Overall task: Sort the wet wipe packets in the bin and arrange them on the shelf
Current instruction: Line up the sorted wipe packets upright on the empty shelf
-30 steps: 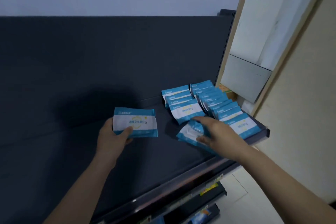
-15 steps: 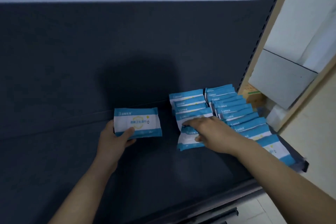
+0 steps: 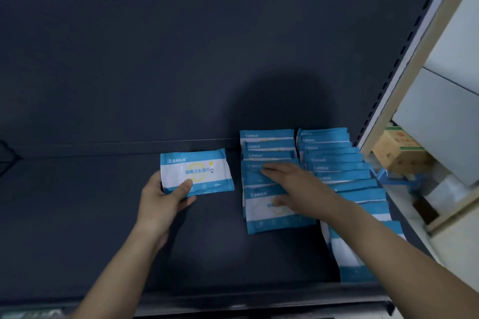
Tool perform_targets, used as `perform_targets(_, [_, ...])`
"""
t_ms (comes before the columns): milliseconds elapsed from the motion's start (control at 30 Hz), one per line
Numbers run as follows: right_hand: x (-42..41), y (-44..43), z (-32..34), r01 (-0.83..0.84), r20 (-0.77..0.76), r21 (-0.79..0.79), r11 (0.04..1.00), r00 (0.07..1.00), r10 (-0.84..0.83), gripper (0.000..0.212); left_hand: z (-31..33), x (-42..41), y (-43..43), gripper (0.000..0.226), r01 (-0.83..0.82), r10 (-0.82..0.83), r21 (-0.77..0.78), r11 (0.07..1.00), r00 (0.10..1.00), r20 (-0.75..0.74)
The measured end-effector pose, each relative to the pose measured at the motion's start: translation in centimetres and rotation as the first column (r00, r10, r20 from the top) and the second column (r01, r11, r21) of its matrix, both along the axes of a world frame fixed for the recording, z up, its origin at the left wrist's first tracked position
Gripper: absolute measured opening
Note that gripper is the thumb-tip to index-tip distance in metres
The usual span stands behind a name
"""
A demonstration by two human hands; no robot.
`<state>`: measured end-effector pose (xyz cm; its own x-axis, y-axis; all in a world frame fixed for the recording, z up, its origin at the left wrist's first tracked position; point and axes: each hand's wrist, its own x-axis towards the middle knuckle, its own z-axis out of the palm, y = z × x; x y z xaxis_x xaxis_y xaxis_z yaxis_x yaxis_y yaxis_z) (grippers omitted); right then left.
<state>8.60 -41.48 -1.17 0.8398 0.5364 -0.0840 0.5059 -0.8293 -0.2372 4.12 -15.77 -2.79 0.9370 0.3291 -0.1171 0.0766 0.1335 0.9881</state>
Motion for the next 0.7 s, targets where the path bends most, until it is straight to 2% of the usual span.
perform_targets(267, [-0.6,-1.0,-1.4,0.074,0.129,0.049,0.996,0.988,-0.079,0.074,1.1,-0.4,-2.5,0.032,0.138,-0.138,-0.067,0.988,0.99,0.001])
perform_targets(400, [-1.2,-2.0,-1.5,0.099,0.212,0.097,0.99,0.97,-0.118,0.066,1.2,-0.5,-3.7,0.029,0.209,-0.21,-0.037,0.977,0.977,-0.043])
perform_targets(467, [-1.8,-2.9,-0.9,0.151,0.16,0.225,0.963,0.969,-0.19,0.055,0.9,-1.0,-4.7,0.033,0.291,-0.29,0.004,0.957,0.955,-0.068])
perform_targets(567, [-3.2,-4.0,0.1,0.255,0.021,0.417,0.873,0.957,-0.29,0.044,0.0,-2.0,-6.5,0.037,0.421,-0.417,0.021,0.907,0.903,-0.108])
perform_targets(633, [-4.5,-4.4,0.3,0.256,-0.046,0.424,0.869,0.964,-0.261,0.044,-0.8,-2.4,-7.7,0.036,0.457,-0.446,0.064,0.887,0.885,-0.138])
perform_targets(700, [-5.5,-4.4,-0.3,0.2,-0.02,0.299,0.933,0.979,-0.203,0.053,-1.6,-2.4,-8.4,0.036,0.478,-0.449,0.229,0.848,0.878,-0.167])
